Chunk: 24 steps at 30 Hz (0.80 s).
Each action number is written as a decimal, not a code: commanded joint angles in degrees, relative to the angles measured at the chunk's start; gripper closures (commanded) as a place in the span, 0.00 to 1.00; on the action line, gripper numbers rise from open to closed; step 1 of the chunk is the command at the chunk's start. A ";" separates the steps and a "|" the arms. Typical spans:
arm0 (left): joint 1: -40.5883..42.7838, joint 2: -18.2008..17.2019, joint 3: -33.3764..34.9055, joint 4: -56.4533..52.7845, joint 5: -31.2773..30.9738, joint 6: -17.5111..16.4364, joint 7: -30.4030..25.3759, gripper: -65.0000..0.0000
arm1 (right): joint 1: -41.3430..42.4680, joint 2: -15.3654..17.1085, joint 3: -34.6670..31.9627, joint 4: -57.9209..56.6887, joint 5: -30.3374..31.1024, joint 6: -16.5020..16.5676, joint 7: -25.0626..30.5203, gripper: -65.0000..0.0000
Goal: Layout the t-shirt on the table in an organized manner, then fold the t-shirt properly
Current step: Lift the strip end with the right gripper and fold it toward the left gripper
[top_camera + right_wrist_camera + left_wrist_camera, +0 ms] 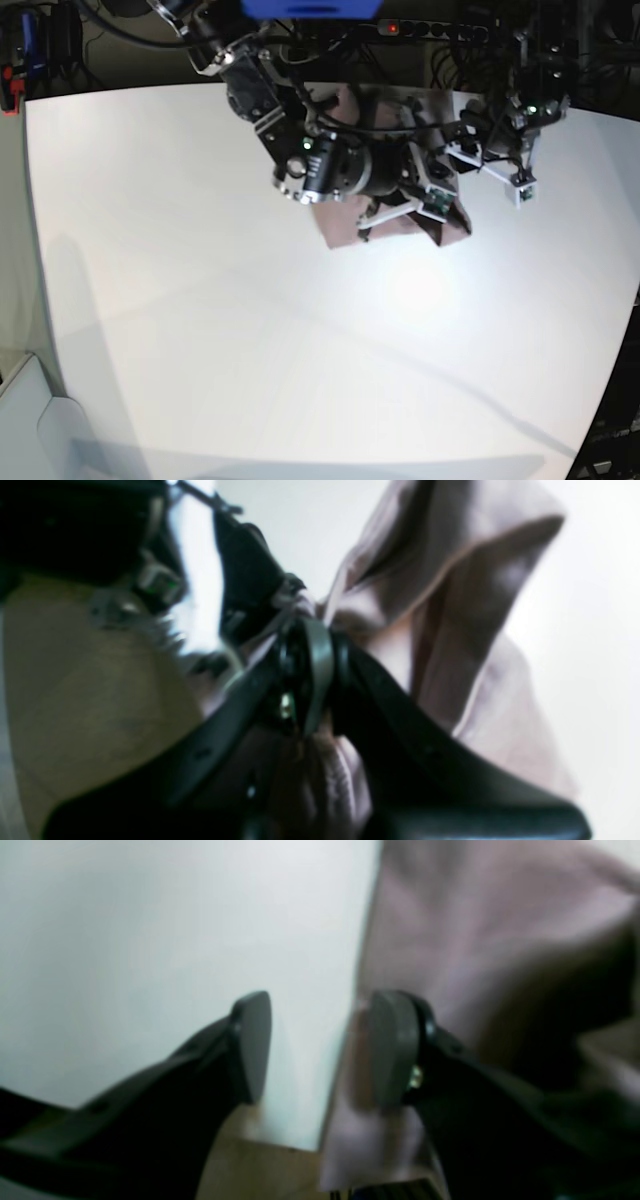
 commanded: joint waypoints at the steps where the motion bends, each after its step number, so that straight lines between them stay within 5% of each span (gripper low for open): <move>1: -0.35 -0.45 -0.08 2.01 -0.42 0.30 -0.83 0.52 | 0.76 -1.14 -0.18 0.90 1.47 0.41 1.62 1.00; 16: 5.28 -0.54 -14.58 5.70 -0.25 0.30 -0.75 0.52 | 1.29 -1.14 -0.36 0.73 1.47 0.41 2.67 1.00; 24: 7.30 -0.54 -16.78 5.70 -0.16 0.30 -0.83 0.51 | 2.43 -1.14 -0.36 -1.47 1.47 0.41 3.55 1.00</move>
